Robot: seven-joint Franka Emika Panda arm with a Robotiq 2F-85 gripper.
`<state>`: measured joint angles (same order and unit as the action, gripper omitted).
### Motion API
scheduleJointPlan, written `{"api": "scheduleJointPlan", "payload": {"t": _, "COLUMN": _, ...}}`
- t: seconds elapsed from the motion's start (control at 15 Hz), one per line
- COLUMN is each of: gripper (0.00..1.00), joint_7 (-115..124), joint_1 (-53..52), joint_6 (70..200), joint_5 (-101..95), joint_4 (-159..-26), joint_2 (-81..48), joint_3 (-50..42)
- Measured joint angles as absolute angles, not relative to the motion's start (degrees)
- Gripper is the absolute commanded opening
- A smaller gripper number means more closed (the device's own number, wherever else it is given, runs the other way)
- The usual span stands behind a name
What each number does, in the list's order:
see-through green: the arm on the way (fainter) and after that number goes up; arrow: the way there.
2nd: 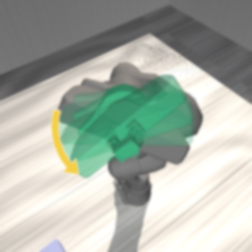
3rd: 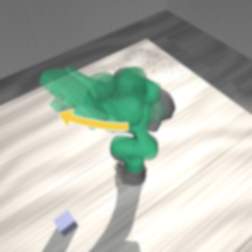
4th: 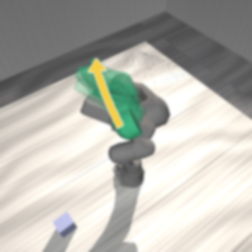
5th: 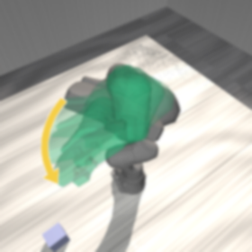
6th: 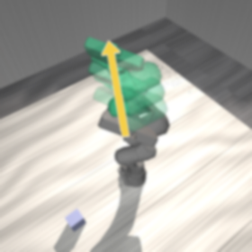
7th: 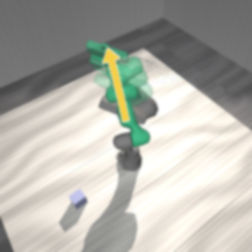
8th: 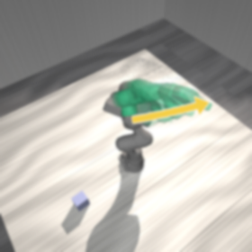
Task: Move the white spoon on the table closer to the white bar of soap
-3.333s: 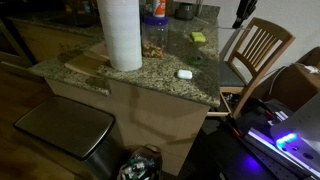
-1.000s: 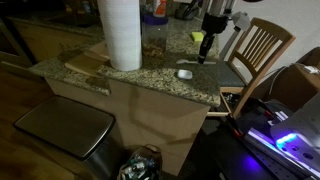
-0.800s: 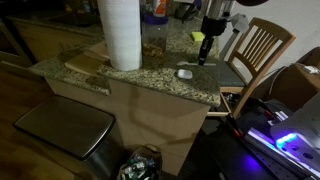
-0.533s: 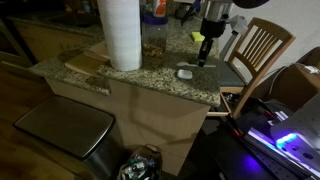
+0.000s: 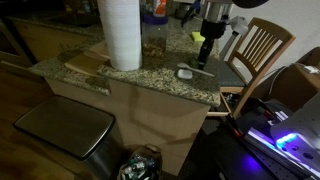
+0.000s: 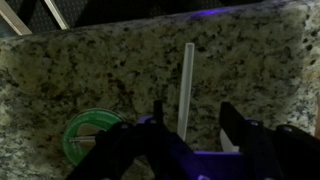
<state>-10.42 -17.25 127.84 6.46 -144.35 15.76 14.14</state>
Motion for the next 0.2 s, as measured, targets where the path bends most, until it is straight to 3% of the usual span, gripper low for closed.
{"api": "scheduleJointPlan", "payload": {"t": 0.13, "gripper": 1.0, "joint_7": -10.2, "joint_1": -17.45, "joint_6": 128.84, "joint_5": 8.07, "joint_4": -144.34, "joint_2": 15.75, "joint_3": 14.14}}
{"api": "scheduleJointPlan", "payload": {"t": 0.2, "gripper": 0.88, "joint_7": -9.99, "joint_1": -17.55, "joint_6": 129.72, "joint_5": 9.32, "joint_4": -144.34, "joint_2": 15.74, "joint_3": 14.13}}
